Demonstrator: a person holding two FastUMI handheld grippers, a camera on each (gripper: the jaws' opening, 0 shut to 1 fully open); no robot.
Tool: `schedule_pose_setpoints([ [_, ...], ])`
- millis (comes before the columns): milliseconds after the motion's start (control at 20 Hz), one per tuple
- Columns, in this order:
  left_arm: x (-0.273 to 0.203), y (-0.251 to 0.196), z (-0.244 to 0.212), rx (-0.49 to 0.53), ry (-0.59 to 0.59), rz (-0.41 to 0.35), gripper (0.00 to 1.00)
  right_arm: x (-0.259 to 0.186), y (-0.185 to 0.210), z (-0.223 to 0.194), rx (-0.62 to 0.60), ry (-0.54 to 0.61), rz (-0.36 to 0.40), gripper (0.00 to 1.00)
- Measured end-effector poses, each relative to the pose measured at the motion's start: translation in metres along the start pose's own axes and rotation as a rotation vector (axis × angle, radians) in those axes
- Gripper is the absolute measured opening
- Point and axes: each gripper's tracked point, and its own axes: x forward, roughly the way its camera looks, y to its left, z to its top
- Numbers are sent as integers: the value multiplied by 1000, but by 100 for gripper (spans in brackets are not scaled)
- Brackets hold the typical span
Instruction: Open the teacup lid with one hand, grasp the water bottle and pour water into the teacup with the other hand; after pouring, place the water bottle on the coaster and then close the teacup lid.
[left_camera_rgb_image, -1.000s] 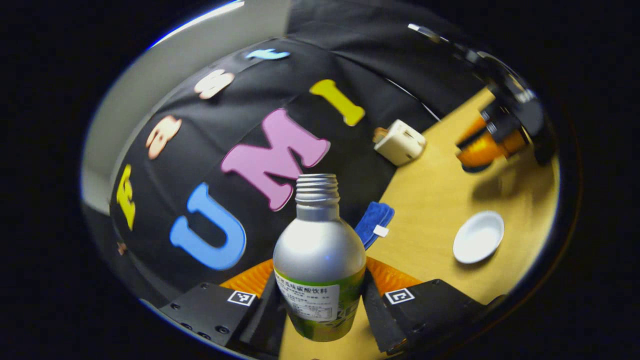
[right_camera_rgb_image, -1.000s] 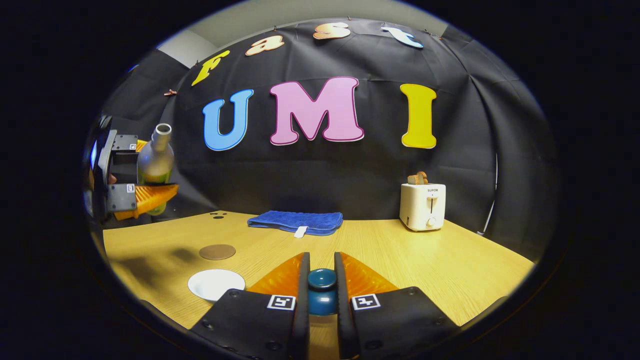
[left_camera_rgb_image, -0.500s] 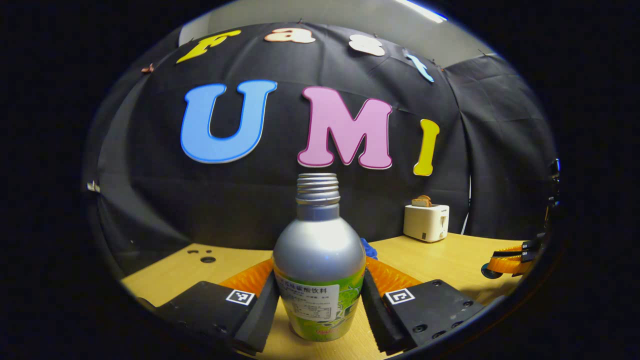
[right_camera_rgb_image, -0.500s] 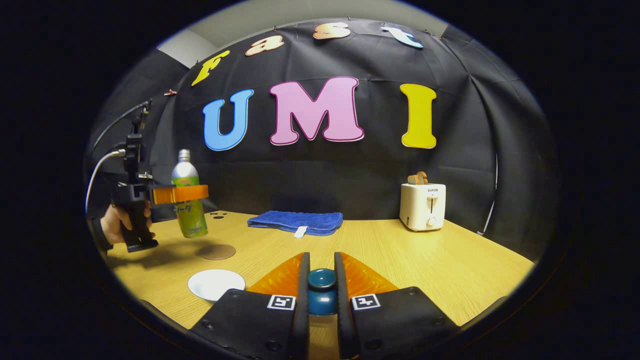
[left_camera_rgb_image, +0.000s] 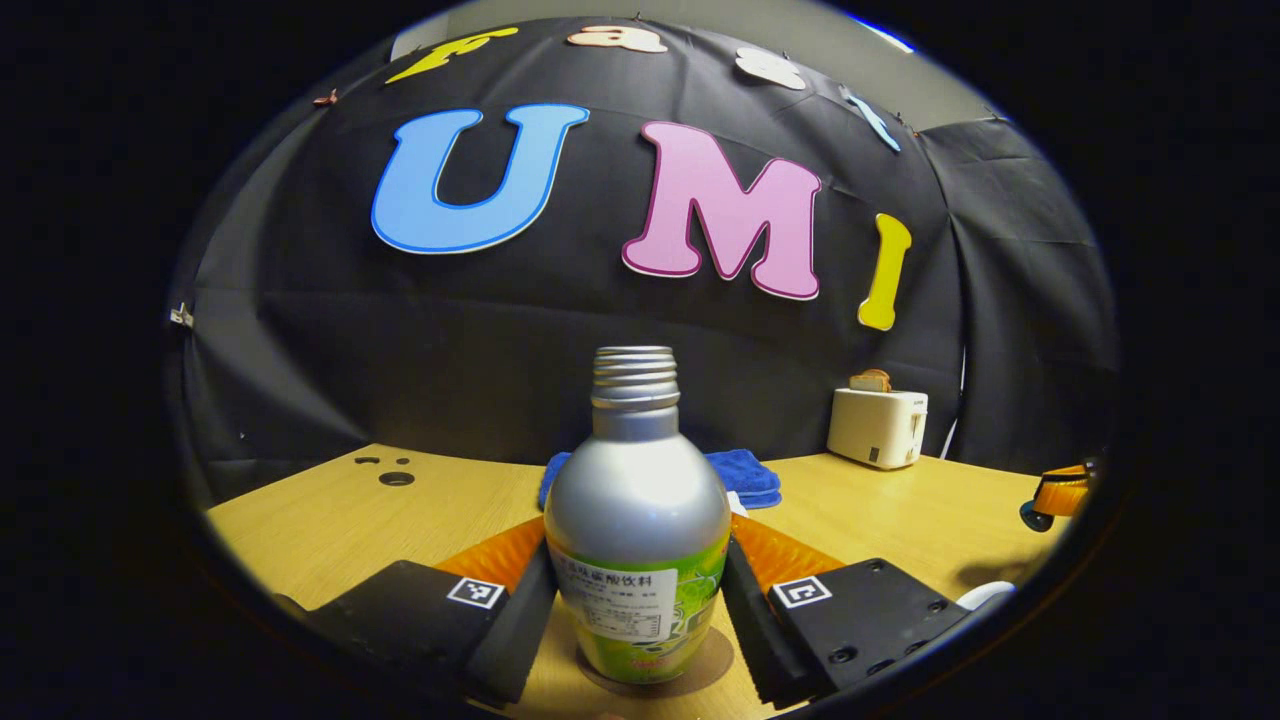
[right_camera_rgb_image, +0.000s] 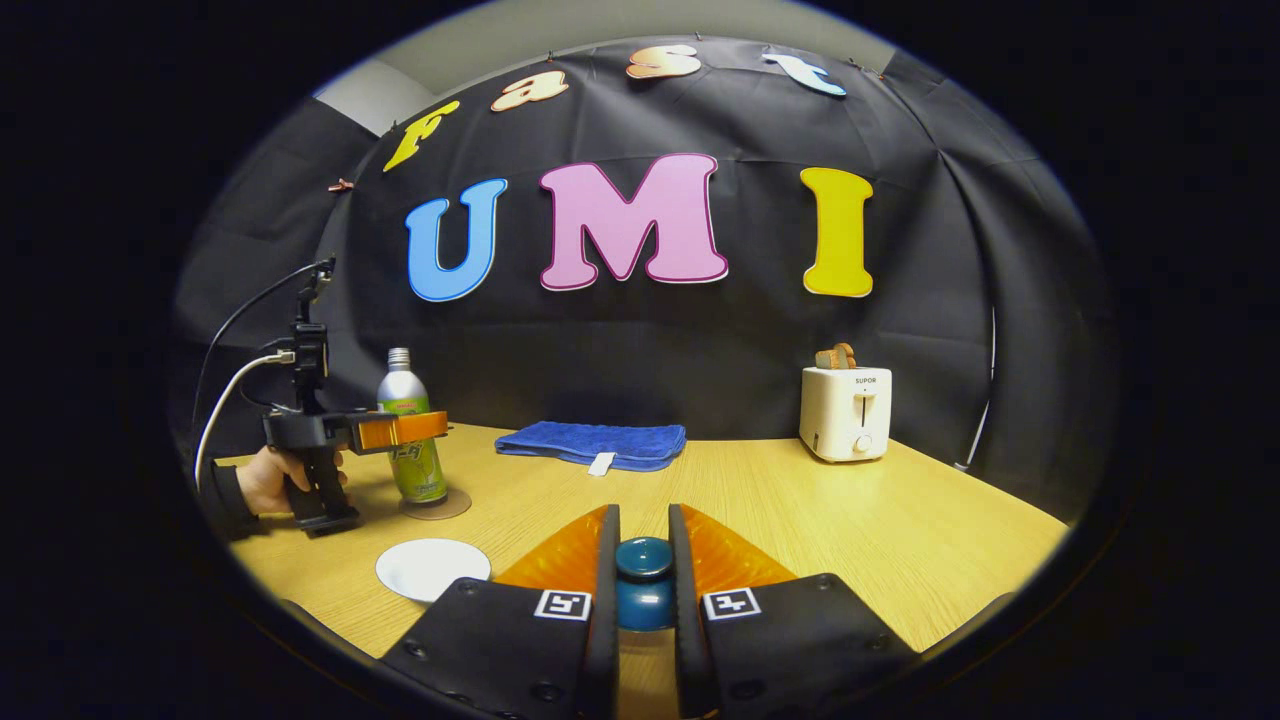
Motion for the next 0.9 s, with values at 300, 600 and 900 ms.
schedule_pose_setpoints([
  [300,-4,-4,-2,40,38,1,90,0,0,0,0,0,0,26],
  [600,-50,-12,12,39,70,-33,96,0,5,0,1,1,25,26],
  [900,-118,-15,20,65,9,3,96,0,5,0,1,1,25,26],
])
